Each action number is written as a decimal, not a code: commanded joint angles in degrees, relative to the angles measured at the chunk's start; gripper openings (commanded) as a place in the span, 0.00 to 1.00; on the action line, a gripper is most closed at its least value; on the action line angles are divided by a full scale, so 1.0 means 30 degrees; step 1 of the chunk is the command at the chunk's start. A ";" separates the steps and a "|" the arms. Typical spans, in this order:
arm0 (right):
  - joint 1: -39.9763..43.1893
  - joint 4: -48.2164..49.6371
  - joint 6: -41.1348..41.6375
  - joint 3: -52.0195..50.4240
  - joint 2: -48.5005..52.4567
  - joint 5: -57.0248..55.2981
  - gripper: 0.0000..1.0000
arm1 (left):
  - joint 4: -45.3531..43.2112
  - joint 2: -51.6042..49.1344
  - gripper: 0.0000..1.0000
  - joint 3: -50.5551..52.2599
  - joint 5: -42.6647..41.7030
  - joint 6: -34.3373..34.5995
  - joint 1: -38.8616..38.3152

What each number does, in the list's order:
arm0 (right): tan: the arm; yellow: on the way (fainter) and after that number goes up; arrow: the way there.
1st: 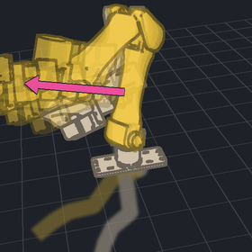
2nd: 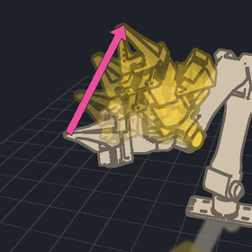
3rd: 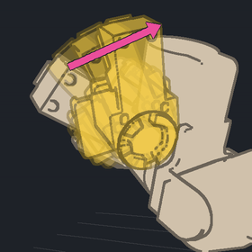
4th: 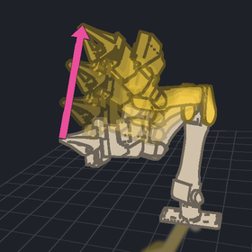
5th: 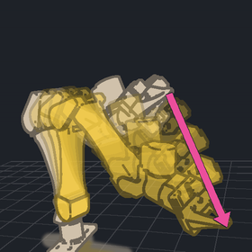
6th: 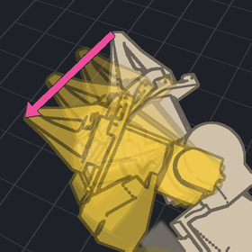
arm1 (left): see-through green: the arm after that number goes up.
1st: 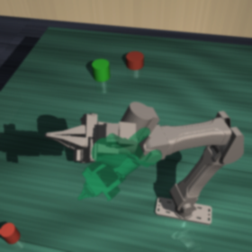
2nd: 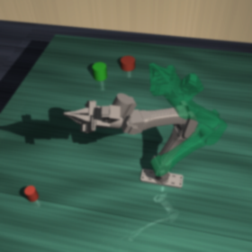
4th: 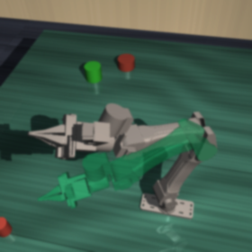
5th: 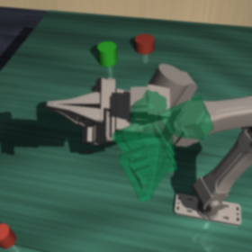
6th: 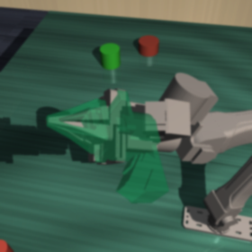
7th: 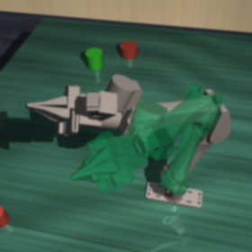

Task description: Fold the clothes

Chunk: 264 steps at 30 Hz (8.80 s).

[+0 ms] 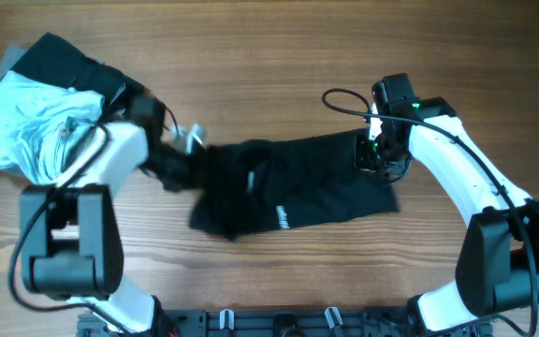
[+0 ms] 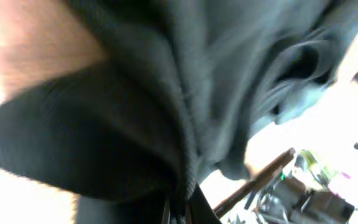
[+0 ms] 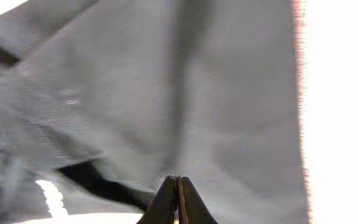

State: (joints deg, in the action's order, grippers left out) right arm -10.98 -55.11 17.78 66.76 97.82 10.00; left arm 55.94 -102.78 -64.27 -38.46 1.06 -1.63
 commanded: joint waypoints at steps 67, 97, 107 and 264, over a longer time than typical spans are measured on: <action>-0.6339 0.5158 0.1501 -0.0146 -0.0780 -0.3133 0.05 | 0.3373 0.4459 0.79 -0.9027 1.0644 0.4218 -0.3898; -0.4801 0.2251 -0.3723 -0.0095 0.0882 -0.1370 0.04 | 0.3373 0.3752 0.90 -0.8932 1.0644 0.4218 -0.3898; -0.2572 -0.1035 -0.1770 -0.0102 -0.1938 -0.3432 0.04 | 0.3373 0.3643 0.89 -0.8903 1.0652 0.4218 -0.3898; -0.0226 0.5945 0.2076 -0.2739 0.3468 0.9974 0.06 | 1.1905 -0.3228 0.82 -1.3901 0.5850 0.3045 -0.4692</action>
State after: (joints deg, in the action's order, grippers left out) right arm -11.60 -37.91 23.38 58.63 107.20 38.59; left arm 94.52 -114.98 -111.11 -21.32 7.81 -15.68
